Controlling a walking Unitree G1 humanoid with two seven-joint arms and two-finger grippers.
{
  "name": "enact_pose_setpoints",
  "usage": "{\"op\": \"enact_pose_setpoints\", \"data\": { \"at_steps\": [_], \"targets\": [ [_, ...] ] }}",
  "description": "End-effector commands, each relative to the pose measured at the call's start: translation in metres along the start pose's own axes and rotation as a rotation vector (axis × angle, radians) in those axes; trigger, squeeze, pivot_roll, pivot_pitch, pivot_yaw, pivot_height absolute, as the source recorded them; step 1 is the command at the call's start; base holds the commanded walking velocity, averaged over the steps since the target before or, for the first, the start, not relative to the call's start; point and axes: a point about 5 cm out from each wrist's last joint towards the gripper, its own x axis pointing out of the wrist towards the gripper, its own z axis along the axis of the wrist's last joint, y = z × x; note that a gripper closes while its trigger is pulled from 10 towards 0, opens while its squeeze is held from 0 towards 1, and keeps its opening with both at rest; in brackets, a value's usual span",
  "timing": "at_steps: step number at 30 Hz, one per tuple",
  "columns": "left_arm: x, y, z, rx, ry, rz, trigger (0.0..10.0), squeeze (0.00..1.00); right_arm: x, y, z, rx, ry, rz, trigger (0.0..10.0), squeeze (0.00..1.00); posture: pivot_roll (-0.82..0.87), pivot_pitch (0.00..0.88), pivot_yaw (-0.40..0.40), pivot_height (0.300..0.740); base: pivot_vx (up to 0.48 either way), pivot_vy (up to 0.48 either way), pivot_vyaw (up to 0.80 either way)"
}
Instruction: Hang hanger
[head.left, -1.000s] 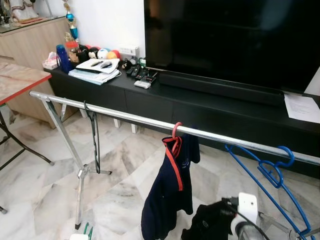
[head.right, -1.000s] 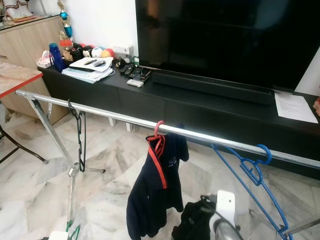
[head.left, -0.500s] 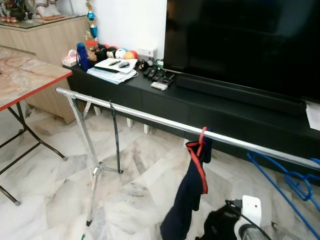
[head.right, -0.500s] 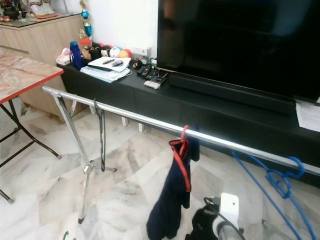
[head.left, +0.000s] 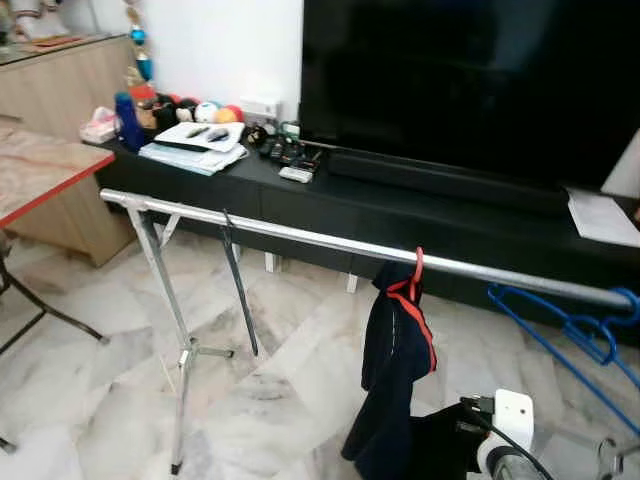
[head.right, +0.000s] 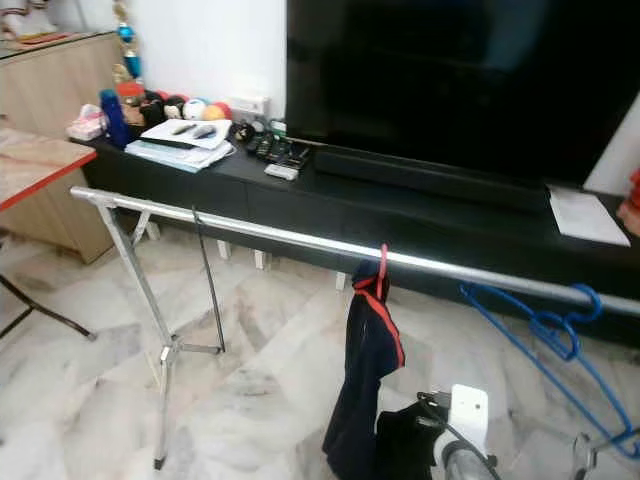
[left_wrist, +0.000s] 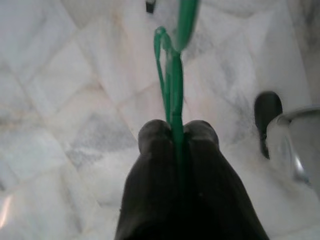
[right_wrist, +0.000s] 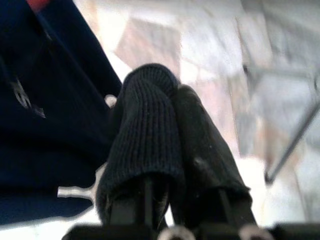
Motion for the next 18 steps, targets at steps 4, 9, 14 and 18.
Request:
{"op": "enact_pose_setpoints", "data": {
  "at_steps": [4, 9, 14, 18],
  "targets": [
    [-0.002, 0.003, -0.01, 0.007, 0.038, 0.009, 10.0, 0.0, -0.001, 0.009, -0.002, 0.03, -0.01, 0.014, 10.0, 0.0, -0.03, 0.0, 0.0, 0.74, 0.0, 0.39, 0.0],
    [-0.001, -0.001, -0.008, 0.001, 0.036, 0.012, 10.0, 0.0, -0.002, 0.012, -0.008, 0.035, 0.004, 0.014, 10.0, 0.0, 0.0, 0.0, -0.005, 0.74, 0.0, 0.391, 0.0],
    [-0.002, -0.004, -0.01, 0.005, 0.04, 0.009, 10.0, 0.0, -0.002, 0.011, -0.007, 0.038, 0.006, 0.009, 10.0, 0.0, 0.02, 0.0, -0.009, 0.74, 0.0, 0.387, 0.0],
    [-0.001, -0.007, -0.008, 0.002, 0.033, 0.005, 10.0, 0.0, -0.001, 0.007, -0.003, 0.049, 0.0, -0.007, 10.0, 0.0, 0.02, 0.006, -0.013, 0.74, 0.0, 0.384, 0.0]
  ]
}}
